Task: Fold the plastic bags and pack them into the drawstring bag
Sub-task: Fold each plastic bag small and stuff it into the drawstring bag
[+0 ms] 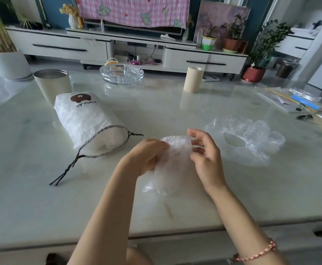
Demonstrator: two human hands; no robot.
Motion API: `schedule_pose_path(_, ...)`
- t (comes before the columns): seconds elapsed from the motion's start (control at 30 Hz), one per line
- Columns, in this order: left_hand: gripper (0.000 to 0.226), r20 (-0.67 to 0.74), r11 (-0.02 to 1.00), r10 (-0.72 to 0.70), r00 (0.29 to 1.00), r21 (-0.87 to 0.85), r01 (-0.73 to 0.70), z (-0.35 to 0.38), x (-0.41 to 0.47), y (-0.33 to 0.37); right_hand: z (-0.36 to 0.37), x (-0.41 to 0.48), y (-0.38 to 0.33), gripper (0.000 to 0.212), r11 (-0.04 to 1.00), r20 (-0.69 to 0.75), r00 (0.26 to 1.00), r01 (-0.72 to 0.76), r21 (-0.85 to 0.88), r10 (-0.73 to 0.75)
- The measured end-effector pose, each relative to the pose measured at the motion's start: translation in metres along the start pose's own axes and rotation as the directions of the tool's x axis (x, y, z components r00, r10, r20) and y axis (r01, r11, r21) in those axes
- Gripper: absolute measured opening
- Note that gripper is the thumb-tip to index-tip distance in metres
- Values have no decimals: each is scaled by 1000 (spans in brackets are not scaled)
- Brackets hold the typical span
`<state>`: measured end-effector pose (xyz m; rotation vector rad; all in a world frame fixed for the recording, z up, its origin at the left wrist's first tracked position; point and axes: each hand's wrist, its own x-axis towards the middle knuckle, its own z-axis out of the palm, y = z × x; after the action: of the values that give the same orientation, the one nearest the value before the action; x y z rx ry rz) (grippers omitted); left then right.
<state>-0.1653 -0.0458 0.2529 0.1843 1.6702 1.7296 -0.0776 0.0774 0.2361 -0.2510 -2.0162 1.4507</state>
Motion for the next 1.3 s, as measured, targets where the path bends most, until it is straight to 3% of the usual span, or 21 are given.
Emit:
schedule_pose_path(0.07, 24, -55, 999, 35, 998, -15, -35, 0, 0, 0, -2, -5, 6, 70, 885, 92, 947, 321, -337, -308)
schedule_pose_path(0.13, 26, -99, 996, 70, 993, -54, -76, -1, 2, -1, 1, -6, 11, 76, 672, 287, 851, 524, -524, -440)
schedule_pose_path(0.2, 26, -132, 993, 85, 988, -72, -95, -2, 2, -3, 9, -7, 14, 77, 554, 414, 781, 624, -551, -469)
schedule_pose_path(0.3, 23, -157, 990, 94, 983, -88, -108, -4, 6, -4, 13, -4, 16, 38, 609, 357, 761, 648, -457, -542)
schedule_pose_path(0.37, 18, -190, 989, 138, 972, -30, -147, -4, 11, -5, 9, -1, 17, 15, 772, 300, 833, 548, -323, -465)
schedule_pose_path(0.43, 13, -191, 982, 183, 964, -13, -189, -4, 10, -6, 7, 0, 17, 14, 922, 272, 919, 341, -184, -286)
schedule_pose_path(0.53, 11, -89, 974, 186, 979, -114, -195, 1, 8, -3, 7, 4, 10, 9, 989, 312, 942, 143, -49, -121)
schedule_pose_path(0.6, 11, -47, 976, 178, 983, -121, -182, 5, 7, 0, 11, 6, 10, 13, 1000, 340, 940, 12, 26, -20)
schedule_pose_path(0.7, 15, 8, 981, 173, 985, -95, -172, 8, 10, 2, 15, 12, 19, 33, 994, 256, 964, -52, -101, 77)
schedule_pose_path(0.8, 25, 14, 982, 167, 986, -86, -165, 13, 11, 4, 14, 23, 20, 27, 979, 236, 961, -103, -176, 144)
schedule_pose_path(1.0, 20, -114, 950, 250, 961, -160, -266, 11, 15, 1, 9, 36, 16, 18, 965, 455, 851, -221, -142, 262)
schedule_pose_path(1.13, 15, -114, 964, 191, 975, -167, -208, 8, 20, -1, 16, 32, 26, 67, 945, 384, 886, -154, -288, 261)
schedule_pose_path(1.2, 27, -72, 962, 198, 978, -179, -208, 8, 22, -2, 17, 33, 28, 70, 940, 361, 894, -159, -302, 267)
schedule_pose_path(1.3, 71, 202, 968, 243, 949, -110, -224, 4, 14, 1, 17, 32, 27, 57, 952, 294, 927, -153, -267, 232)
